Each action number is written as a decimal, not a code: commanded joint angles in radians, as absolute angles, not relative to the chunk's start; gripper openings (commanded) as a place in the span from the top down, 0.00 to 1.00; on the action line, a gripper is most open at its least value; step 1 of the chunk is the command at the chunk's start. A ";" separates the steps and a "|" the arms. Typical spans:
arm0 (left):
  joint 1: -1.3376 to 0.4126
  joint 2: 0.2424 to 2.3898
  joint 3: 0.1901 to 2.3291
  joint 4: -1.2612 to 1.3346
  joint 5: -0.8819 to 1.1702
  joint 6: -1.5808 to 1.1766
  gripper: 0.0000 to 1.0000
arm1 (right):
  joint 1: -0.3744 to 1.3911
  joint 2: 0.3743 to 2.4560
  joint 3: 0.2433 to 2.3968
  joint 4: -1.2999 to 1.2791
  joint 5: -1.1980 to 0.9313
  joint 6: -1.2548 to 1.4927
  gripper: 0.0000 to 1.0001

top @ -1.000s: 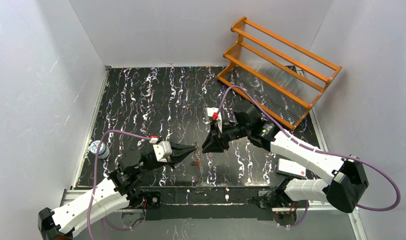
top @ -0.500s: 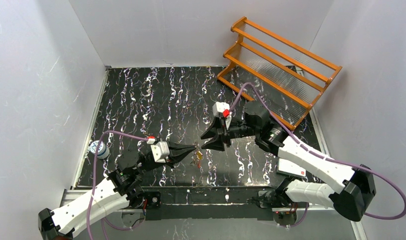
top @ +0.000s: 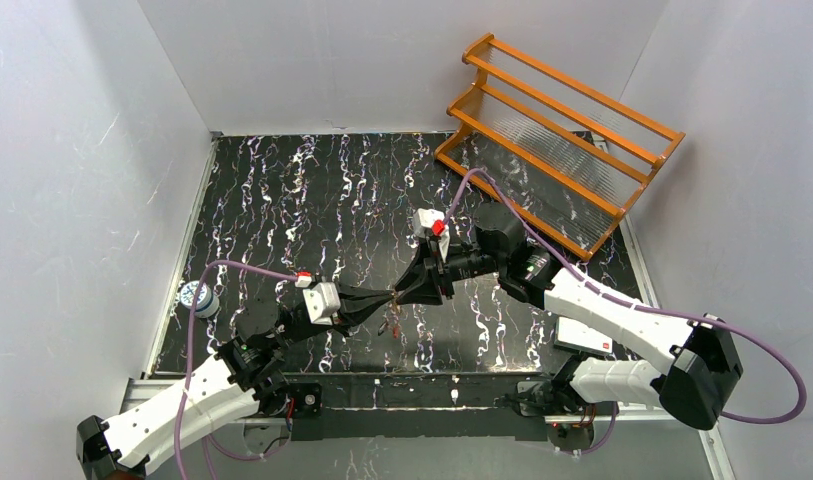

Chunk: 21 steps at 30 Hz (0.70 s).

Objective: Put the keys on the keyring

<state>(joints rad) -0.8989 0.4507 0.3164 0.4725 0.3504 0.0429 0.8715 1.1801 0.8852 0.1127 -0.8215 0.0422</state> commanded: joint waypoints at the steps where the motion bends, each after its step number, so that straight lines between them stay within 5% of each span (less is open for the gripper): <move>1: -0.900 0.448 0.321 0.530 0.357 0.039 1.00 | 0.882 1.173 0.911 0.176 -0.852 0.064 0.60; 9: -0.900 0.455 0.317 0.537 0.360 0.032 1.00 | 0.884 1.184 0.916 0.197 -0.863 0.087 0.97; 16: -0.901 0.448 0.336 0.435 0.349 0.056 0.99 | 0.884 1.175 0.958 0.025 -0.810 0.002 0.99; 21: -0.901 0.473 0.434 0.116 0.291 0.149 0.81 | 0.883 1.205 1.047 -0.227 -0.781 -0.103 0.99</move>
<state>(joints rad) -0.9005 0.4591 0.3500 0.3607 0.3401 0.0669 0.8875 1.1908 0.9424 -0.0444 -0.8059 -0.0158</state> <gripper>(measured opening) 0.151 0.033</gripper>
